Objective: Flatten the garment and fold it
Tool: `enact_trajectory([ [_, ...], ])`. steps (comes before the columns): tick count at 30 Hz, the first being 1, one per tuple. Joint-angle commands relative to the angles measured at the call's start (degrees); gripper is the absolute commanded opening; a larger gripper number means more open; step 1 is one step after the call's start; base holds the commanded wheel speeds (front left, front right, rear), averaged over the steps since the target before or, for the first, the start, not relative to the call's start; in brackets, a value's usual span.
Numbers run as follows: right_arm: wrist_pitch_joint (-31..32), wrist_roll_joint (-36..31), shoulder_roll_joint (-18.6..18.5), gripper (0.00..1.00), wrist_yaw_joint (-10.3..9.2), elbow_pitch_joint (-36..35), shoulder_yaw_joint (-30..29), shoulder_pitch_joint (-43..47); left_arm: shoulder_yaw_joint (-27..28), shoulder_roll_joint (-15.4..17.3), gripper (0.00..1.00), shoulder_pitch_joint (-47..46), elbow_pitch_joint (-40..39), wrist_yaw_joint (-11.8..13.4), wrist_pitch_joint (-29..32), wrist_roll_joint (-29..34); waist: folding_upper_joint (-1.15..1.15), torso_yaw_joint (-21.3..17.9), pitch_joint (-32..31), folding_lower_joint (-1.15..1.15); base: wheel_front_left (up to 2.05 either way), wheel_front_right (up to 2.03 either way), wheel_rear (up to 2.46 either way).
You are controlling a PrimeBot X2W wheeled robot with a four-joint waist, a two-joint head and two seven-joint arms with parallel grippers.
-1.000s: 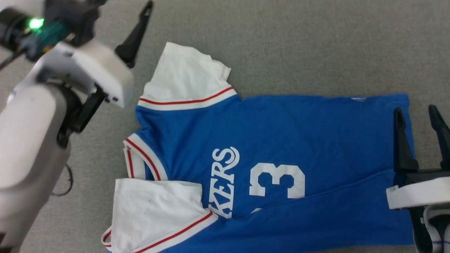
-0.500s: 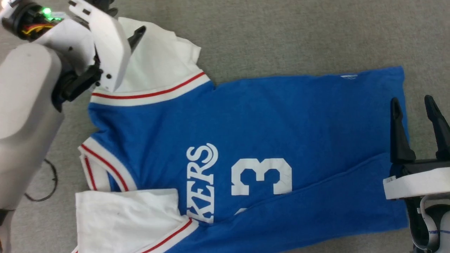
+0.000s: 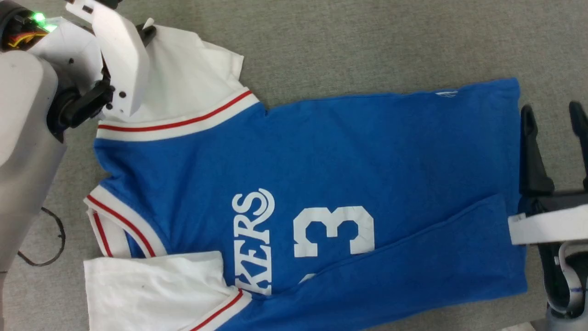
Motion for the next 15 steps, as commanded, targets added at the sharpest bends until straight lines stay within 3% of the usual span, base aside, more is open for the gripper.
enact_trajectory([
  [1,0.9,-0.9,0.2,1.0,-0.05,-1.3,0.4,-2.1,-0.5,0.7,0.0,1.2,1.1,-0.2,-0.4,0.5,0.0,0.7,-0.6,0.0,0.0,0.0,0.0],
  [6,7.1,-0.9,-1.0,1.0,-0.05,-3.7,0.8,-7.4,-0.5,0.4,0.0,1.6,0.6,-0.1,-2.8,1.0,0.0,1.8,-1.5,0.0,0.0,0.0,0.0],
  [15,29.9,1.9,-6.0,1.0,-0.05,3.4,-2.4,-14.7,-1.3,-0.3,0.0,1.8,-0.2,0.1,-4.2,1.4,0.0,3.6,-1.0,0.0,0.0,0.0,0.0],
])
